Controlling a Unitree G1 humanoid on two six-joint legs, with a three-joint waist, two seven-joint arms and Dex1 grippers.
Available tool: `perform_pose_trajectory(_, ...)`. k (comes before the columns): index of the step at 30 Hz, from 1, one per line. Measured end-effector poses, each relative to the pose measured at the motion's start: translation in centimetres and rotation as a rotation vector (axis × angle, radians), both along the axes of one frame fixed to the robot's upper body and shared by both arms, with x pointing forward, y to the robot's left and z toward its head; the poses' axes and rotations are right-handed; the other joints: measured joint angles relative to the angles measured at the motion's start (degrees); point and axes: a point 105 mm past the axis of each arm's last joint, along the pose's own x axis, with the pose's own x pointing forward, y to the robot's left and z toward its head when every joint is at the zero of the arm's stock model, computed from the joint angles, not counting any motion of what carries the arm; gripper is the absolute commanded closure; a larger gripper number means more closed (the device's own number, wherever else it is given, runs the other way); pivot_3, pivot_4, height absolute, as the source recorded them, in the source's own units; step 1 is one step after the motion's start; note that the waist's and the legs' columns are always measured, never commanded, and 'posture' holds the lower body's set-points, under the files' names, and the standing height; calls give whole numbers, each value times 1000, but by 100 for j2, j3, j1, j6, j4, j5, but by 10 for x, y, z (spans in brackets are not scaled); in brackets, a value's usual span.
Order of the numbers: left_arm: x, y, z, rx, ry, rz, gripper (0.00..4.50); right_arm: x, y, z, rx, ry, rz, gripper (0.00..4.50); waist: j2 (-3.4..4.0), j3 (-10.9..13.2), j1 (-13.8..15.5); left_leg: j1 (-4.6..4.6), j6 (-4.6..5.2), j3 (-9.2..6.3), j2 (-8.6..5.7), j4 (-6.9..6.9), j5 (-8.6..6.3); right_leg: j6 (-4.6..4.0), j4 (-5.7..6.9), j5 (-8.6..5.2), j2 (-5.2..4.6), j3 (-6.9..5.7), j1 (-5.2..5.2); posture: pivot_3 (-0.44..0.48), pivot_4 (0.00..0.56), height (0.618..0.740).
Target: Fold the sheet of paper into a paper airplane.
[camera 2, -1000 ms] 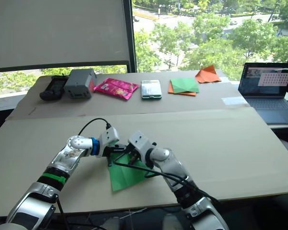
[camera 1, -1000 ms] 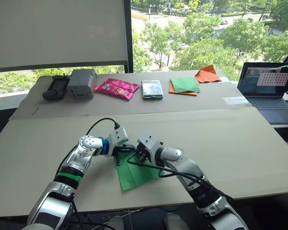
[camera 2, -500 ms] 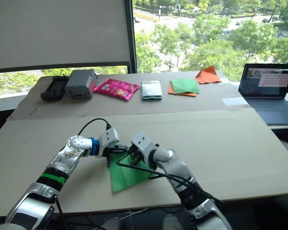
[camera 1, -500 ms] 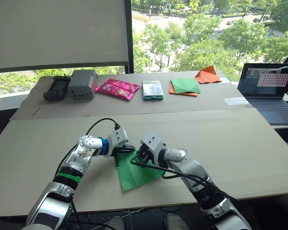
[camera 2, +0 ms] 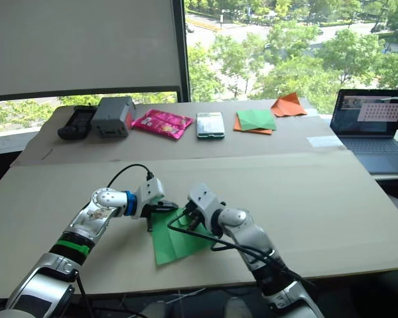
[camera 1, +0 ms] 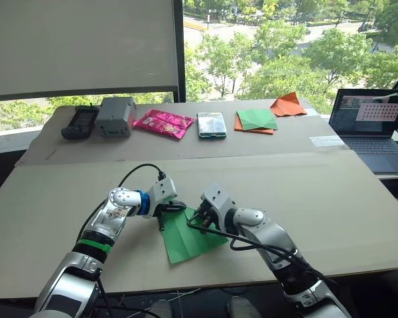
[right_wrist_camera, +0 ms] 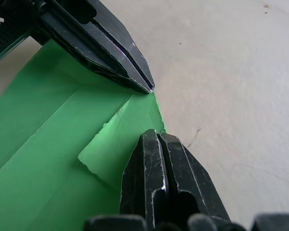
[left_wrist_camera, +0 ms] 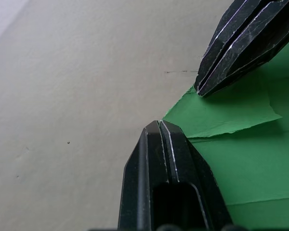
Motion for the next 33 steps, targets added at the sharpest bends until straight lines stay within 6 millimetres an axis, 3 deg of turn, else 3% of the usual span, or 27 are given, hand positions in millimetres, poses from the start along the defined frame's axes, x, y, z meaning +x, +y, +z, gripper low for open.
perform_pose_trajectory(21, -1, -1, -1, 4, 0, -10, 4500, -15, -35, -3, -23, 3, -71, 4492, -19, -14, 40, -1, -6, 0, -2, 0, -4, -4, -9, -10, -13, -10, 0, 0, 150, 732)
perform_pose_trajectory(33, -1, -2, -1, 9, -7, -21, 4500, -18, -40, -3, -34, 0, -97, 4492, -24, -14, 85, -1, -8, 0, -2, 0, -5, -7, -11, -18, -15, -13, 0, 0, 150, 732)
